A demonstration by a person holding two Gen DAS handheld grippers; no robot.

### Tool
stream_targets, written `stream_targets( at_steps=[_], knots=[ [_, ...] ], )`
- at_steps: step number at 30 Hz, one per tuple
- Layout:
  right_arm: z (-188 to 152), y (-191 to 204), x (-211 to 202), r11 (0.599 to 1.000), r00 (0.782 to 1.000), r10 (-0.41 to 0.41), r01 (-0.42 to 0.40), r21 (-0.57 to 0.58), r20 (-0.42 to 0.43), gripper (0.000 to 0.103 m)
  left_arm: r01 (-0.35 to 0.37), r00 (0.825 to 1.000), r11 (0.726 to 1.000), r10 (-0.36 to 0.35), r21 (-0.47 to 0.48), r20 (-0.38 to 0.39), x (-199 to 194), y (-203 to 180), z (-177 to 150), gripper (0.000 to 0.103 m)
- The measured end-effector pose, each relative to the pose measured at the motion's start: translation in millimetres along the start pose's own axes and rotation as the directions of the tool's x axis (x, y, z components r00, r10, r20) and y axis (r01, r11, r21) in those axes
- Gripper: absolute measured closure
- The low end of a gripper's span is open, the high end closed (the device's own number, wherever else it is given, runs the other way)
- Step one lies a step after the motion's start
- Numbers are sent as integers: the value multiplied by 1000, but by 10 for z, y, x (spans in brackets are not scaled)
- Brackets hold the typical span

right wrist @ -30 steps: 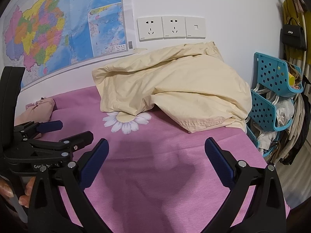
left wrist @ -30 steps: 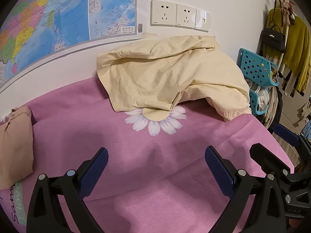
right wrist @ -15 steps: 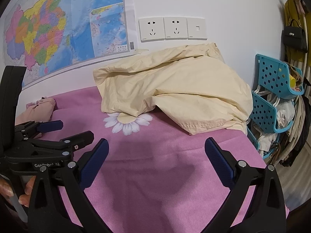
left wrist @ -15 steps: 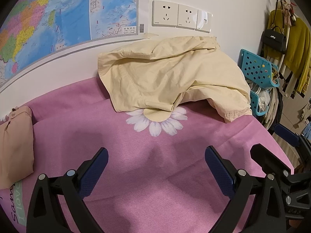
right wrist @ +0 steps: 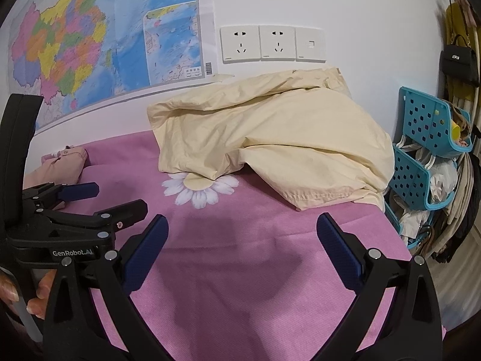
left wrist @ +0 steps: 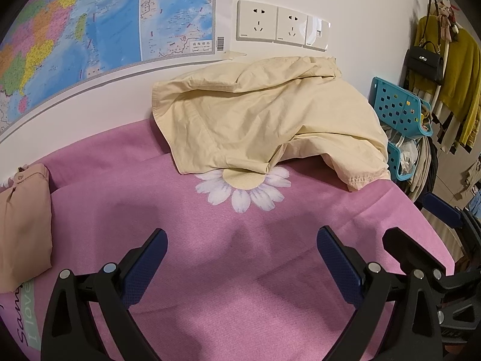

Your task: Fold large clothes

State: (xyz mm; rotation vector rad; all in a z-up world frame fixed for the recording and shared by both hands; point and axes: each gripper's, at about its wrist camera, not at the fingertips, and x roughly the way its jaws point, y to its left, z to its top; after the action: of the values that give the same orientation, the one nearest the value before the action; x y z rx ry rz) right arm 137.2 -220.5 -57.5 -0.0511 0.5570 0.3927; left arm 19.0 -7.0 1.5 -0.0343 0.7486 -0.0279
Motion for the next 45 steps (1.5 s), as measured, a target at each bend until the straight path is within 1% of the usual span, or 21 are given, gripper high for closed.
stream_targets(
  at_steps=[14, 30, 33, 34, 39, 43, 45],
  knots=[
    [13, 13, 27, 1000, 1000, 0, 0, -11, 5, 6, -3, 1000, 1000, 3, 0, -4, 37, 4, 67, 7],
    [156, 10, 222, 997, 1000, -20, 21, -80, 18, 6, -17, 999, 1000, 17, -8, -32, 235, 66, 166, 7],
    [218, 4, 314, 994, 999, -24, 27, -110, 21, 6, -21, 999, 1000, 20, -23, -49, 331, 129, 201, 7],
    [244, -6, 376, 993, 1000, -15, 16, -120, 16, 6, -25, 998, 999, 24, -25, -51, 355, 143, 209, 7],
    [333, -34, 741, 978, 996, -82, 77, -195, -18, 6, -65, 996, 998, 63, -26, -68, 552, 272, 302, 7],
    [390, -20, 1112, 951, 989, -138, 119, -287, -46, 6, -87, 994, 995, 83, -42, -75, 690, 436, 401, 7],
    [402, 27, 1309, 929, 984, -166, 136, -344, -61, 7, -104, 993, 994, 101, -43, -68, 727, 499, 437, 7]
  ],
)
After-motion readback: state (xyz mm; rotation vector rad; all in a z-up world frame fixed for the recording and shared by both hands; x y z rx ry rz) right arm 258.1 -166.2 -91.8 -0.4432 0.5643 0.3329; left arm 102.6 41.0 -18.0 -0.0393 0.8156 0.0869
